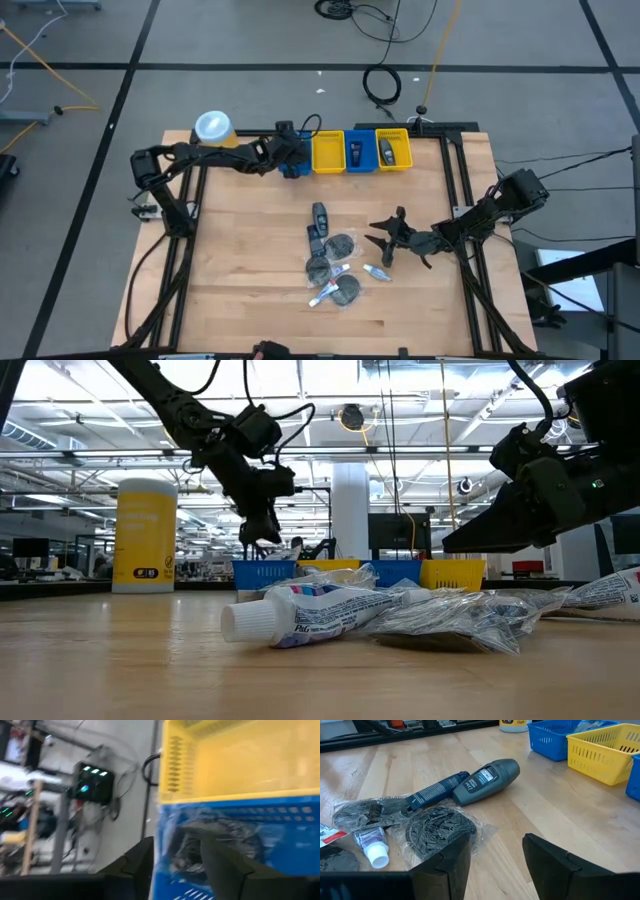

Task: Pick & Place Travel size toiletries
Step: Put the black comb into the left blue bin

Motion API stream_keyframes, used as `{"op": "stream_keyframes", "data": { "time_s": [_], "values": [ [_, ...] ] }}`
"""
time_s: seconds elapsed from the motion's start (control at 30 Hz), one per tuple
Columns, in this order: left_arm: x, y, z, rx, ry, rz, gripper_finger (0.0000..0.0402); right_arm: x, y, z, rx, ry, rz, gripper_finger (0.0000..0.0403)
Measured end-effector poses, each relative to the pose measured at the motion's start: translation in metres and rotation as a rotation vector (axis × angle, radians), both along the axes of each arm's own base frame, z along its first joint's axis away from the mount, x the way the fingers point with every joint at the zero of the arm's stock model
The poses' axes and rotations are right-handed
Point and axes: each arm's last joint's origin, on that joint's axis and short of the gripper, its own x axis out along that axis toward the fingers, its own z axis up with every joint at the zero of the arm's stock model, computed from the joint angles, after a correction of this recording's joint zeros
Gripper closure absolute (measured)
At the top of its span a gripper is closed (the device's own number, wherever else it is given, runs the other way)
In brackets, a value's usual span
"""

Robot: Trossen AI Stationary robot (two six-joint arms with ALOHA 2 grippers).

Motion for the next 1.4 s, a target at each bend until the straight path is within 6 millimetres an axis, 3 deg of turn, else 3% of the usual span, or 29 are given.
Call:
{"op": "stream_keyframes", "data": {
  "time_s": [0.13,0.27,0.47,0.63,0.73,0.97,1.1,1.27,1.4],
  "values": [
    [0.001,-0.013,0.015,0.081,-0.04,0.124,0.0203,0.0,0.0,0.0,-0.002,0.001,0.001,0.0232],
    [0.0,-0.041,0.03,0.067,-0.097,0.155,0.0196,0.0,0.0,0.0,-0.011,0.005,0.003,0.0232],
    [-0.003,-0.084,0.04,-0.073,-0.196,0.15,0.0222,0.0,-0.001,0.0,-0.032,0.01,0.003,0.0232],
    [-0.003,-0.094,0.032,-0.142,-0.212,0.192,0.0255,0.001,-0.004,0.0,-0.035,0.011,-0.012,0.0232],
    [-0.001,-0.078,0.026,-0.166,-0.264,0.264,0.0277,0.002,-0.007,0.0,-0.035,0.011,-0.024,0.0232],
    [-0.012,0.0,0.017,-0.351,-0.459,0.343,0.0357,0.003,-0.01,0.0,-0.032,0.011,-0.041,0.0232],
    [-0.021,0.034,0.006,-0.448,-0.531,0.354,0.0396,0.003,-0.01,0.0,-0.032,0.011,-0.04,0.0232],
    [-0.021,0.052,-0.015,-0.445,-0.536,0.397,0.0387,0.003,-0.01,-0.001,-0.032,0.019,-0.041,0.0232],
    [-0.019,0.055,-0.032,-0.457,-0.487,0.414,0.0399,0.003,-0.01,-0.001,-0.03,0.017,-0.042,0.0232]
  ]
}}
